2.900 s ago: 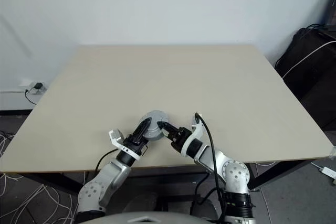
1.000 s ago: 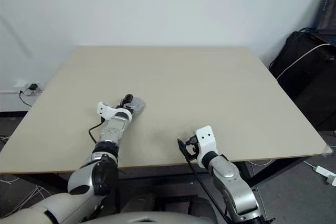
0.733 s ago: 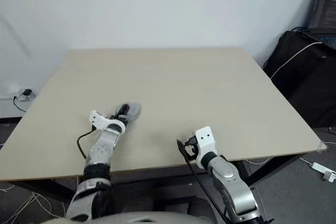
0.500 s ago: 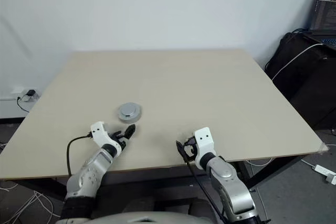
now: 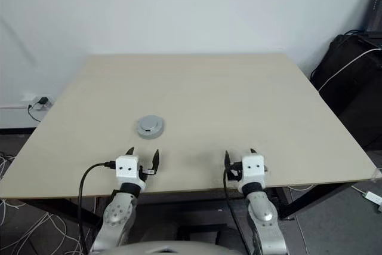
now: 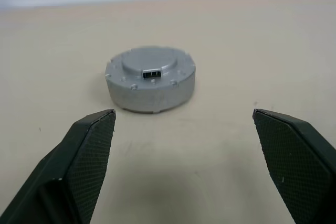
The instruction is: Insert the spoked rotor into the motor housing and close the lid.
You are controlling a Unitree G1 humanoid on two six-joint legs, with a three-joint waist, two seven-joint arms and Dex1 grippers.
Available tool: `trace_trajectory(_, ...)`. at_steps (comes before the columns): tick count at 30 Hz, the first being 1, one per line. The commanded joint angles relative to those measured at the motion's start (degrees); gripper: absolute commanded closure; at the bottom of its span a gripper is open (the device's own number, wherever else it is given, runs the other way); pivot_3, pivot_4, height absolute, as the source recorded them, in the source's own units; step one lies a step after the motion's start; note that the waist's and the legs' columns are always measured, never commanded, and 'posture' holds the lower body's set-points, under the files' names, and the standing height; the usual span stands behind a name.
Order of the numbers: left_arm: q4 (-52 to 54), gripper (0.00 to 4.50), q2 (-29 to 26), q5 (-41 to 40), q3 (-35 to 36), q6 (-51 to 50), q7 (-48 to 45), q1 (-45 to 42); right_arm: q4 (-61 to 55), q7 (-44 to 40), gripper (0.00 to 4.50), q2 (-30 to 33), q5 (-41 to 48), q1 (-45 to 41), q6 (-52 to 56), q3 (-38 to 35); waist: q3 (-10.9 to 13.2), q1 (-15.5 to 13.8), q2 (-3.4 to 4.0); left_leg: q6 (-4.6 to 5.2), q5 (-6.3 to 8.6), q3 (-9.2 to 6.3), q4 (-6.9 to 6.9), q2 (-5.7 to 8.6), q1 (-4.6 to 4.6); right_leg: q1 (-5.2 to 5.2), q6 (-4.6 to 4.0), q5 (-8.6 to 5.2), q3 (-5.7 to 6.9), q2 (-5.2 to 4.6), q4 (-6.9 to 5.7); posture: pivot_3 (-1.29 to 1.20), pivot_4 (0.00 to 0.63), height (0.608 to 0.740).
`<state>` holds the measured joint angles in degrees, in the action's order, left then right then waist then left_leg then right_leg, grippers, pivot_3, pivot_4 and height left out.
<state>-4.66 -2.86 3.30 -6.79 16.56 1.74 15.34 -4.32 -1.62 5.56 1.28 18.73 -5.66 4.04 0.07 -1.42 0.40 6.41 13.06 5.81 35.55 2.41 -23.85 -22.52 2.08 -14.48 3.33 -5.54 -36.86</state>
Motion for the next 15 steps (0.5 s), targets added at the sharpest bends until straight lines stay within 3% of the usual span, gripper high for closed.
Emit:
trace_trajectory(1,-1.3,0.06,0.1,4.9,0.9,6.7,4.4,-0.7,0.8,1.9,0.00,-1.5,-0.4,0.9,-7.1,-2.3,0.0,0.1,0.06,0.03,0.02,0.00,0.00,-0.01,0.01,0.00,0.00,0.00,0.00,0.00,0.00,0.00,0.000,0.740)
trace_trajectory(15,-3.3,0.06,3.3,0.0,1.4,5.6,1.1,-0.7,1.0,1.1,0.00,-2.3,-1.1,2.1,-5.8,-2.5,0.0,0.2,0.07,0.26,0.14,0.00,0.27,-0.02,0.00,0.09,0.20,-0.09,0.01,-0.02,-0.05,0.00,0.000,0.740)
